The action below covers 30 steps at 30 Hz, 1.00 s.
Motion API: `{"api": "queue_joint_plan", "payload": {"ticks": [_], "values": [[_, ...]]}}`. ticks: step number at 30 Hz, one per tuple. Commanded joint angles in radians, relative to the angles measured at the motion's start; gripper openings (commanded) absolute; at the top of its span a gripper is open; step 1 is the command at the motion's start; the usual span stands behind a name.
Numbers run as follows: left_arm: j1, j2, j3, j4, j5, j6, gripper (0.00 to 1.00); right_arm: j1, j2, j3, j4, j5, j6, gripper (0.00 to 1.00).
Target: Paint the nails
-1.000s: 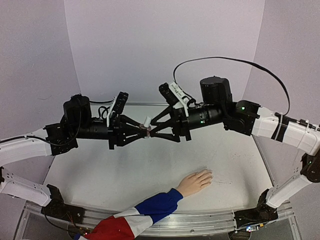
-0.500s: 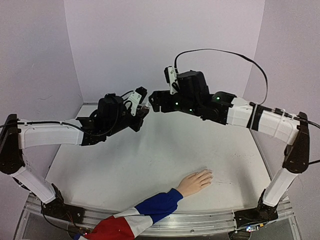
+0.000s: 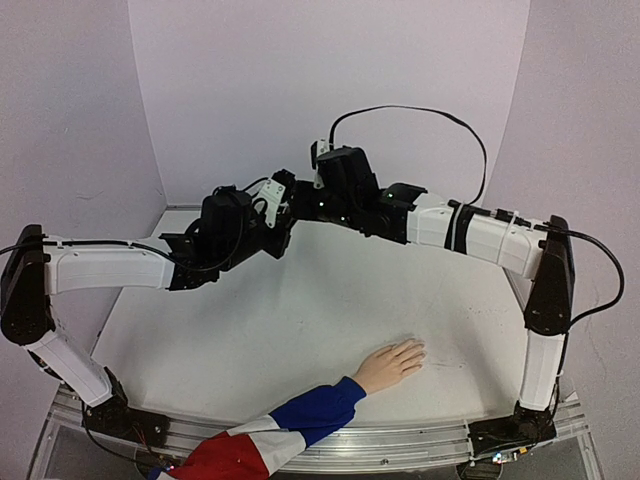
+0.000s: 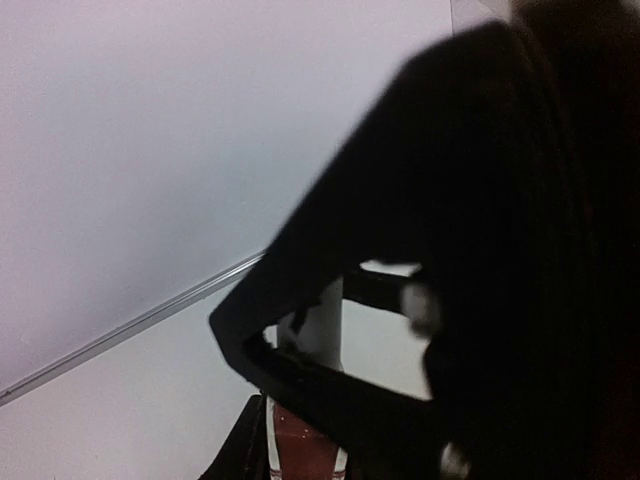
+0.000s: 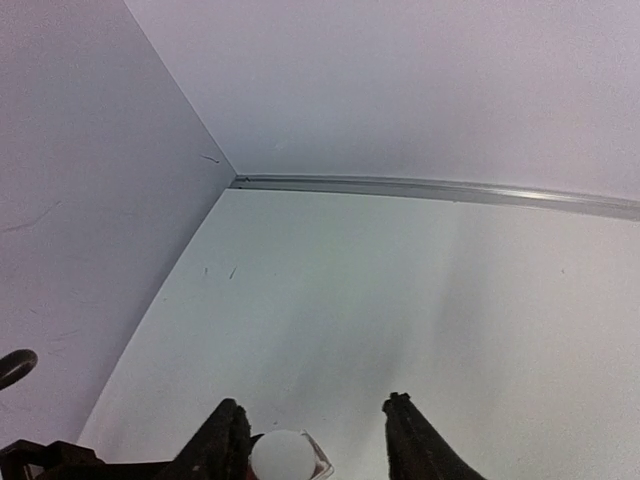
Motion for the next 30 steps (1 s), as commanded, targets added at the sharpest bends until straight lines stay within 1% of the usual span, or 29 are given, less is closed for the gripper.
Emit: {"api": "queue_joint_plan", "payload": {"ticks": [1, 2, 4, 6, 7, 8, 9, 11, 12, 13, 14, 15, 16, 17, 18, 19, 21, 23, 24, 25, 27, 28, 29, 30], "values": [[-0.005, -0.024, 0.035, 0.079, 0.018, -0.034, 0.0, -0.012, -0.009, 0.024, 0.055, -0.055, 0.021, 0.3], [-0.003, -0.032, 0.03, 0.078, 0.027, -0.038, 0.0, -0.016, -0.018, 0.002, 0.069, -0.08, 0.017, 0.24], [0.004, -0.059, 0.017, 0.077, 0.077, -0.06, 0.0, -0.029, -0.054, -0.06, 0.125, -0.165, 0.009, 0.16], [0.025, -0.102, -0.003, 0.074, 0.195, -0.104, 0.0, -0.065, -0.101, -0.13, 0.191, -0.298, 0.002, 0.07], [0.038, -0.123, -0.012, 0.072, 0.277, -0.118, 0.0, -0.087, -0.117, -0.165, 0.224, -0.389, -0.007, 0.03], [0.051, -0.142, -0.022, 0.069, 0.385, -0.146, 0.0, -0.109, -0.133, -0.199, 0.259, -0.486, -0.029, 0.0], [0.066, -0.163, -0.032, 0.067, 0.49, -0.173, 0.0, -0.127, -0.147, -0.229, 0.288, -0.602, -0.067, 0.0], [0.102, -0.2, -0.042, 0.069, 0.773, -0.22, 0.0, -0.145, -0.177, -0.271, 0.303, -0.838, -0.192, 0.0], [0.115, -0.216, -0.042, 0.069, 0.923, -0.237, 0.0, -0.148, -0.193, -0.305, 0.303, -1.001, -0.291, 0.0], [0.12, -0.227, -0.039, 0.069, 1.073, -0.247, 0.0, -0.149, -0.21, -0.333, 0.302, -1.172, -0.356, 0.0], [0.121, -0.238, -0.032, 0.07, 1.215, -0.26, 0.0, -0.149, -0.224, -0.357, 0.299, -1.353, -0.398, 0.0], [0.118, -0.244, -0.021, 0.071, 1.369, -0.284, 0.0, -0.15, -0.237, -0.379, 0.298, -1.497, -0.415, 0.0], [0.108, -0.245, -0.005, 0.073, 1.496, -0.31, 0.0, -0.148, -0.248, -0.398, 0.293, -1.594, -0.419, 0.0], [0.095, -0.249, 0.006, 0.073, 1.57, -0.333, 0.0, -0.148, -0.26, -0.415, 0.281, -1.612, -0.418, 0.0], [0.085, -0.261, 0.007, 0.074, 1.593, -0.342, 0.0, -0.147, -0.272, -0.429, 0.268, -1.611, -0.424, 0.0], [0.077, -0.273, 0.0, 0.075, 1.583, -0.34, 0.0, -0.147, -0.284, -0.441, 0.248, -1.593, -0.434, 0.0], [0.073, -0.294, -0.024, 0.075, 1.521, -0.317, 0.0, -0.147, -0.32, -0.479, 0.226, -1.544, -0.462, 0.0], [0.074, -0.293, -0.039, 0.075, 1.46, -0.289, 0.0, -0.147, -0.354, -0.506, 0.227, -1.473, -0.473, 0.0], [0.074, -0.287, -0.042, 0.076, 1.415, -0.284, 0.0, -0.147, -0.366, -0.51, 0.227, -1.422, -0.466, 0.02], [0.074, -0.279, -0.041, 0.075, 1.343, -0.277, 0.0, -0.147, -0.378, -0.511, 0.226, -1.353, -0.455, 0.09], [0.074, -0.266, -0.047, 0.075, 1.192, -0.269, 0.0, -0.148, -0.408, -0.518, 0.221, -1.175, -0.425, 0.29], [0.074, -0.267, -0.055, 0.071, 1.11, -0.249, 0.0, -0.148, -0.433, -0.522, 0.208, -1.069, -0.414, 0.39], [0.074, -0.268, -0.065, 0.067, 1.018, -0.232, 0.0, -0.148, -0.45, -0.526, 0.187, -0.947, -0.405, 0.55], [0.073, -0.272, -0.074, 0.062, 0.93, -0.217, 0.0, -0.148, -0.464, -0.526, 0.146, -0.825, -0.402, 0.66]]}}
